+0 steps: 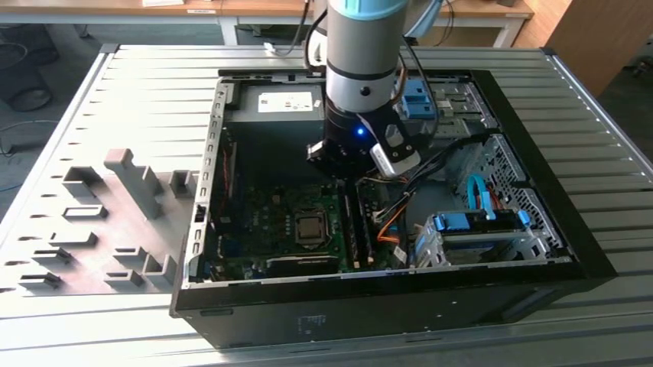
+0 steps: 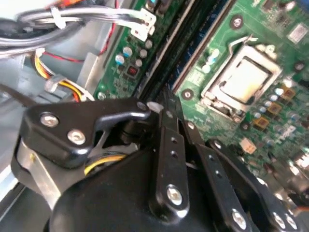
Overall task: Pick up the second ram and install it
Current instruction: 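Press down the second ram until it locks into place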
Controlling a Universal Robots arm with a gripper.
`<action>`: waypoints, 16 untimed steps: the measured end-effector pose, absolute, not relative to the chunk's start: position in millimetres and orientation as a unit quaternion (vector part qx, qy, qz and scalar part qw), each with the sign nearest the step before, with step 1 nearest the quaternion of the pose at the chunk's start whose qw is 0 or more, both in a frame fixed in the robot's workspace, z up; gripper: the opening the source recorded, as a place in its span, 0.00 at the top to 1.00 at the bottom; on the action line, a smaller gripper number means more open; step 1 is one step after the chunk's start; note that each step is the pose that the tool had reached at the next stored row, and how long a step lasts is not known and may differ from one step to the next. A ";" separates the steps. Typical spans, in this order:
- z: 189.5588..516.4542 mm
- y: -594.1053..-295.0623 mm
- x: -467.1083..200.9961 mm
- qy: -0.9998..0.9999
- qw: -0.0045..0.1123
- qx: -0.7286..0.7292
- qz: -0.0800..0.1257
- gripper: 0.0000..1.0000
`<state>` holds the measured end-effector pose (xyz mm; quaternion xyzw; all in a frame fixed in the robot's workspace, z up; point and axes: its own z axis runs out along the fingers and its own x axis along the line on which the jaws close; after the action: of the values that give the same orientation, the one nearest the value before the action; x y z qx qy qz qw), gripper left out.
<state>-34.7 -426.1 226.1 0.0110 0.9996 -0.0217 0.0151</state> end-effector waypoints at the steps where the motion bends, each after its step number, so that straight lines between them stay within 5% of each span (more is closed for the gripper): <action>1: 228.1 -426.3 -34.8 1.000 0.015 0.011 -0.023 0.89; 16: 224.2 -480.2 -34.9 0.999 0.015 0.011 -0.032 0.89</action>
<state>-34.9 -480.2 224.2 0.0109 0.9993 -0.0318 0.0150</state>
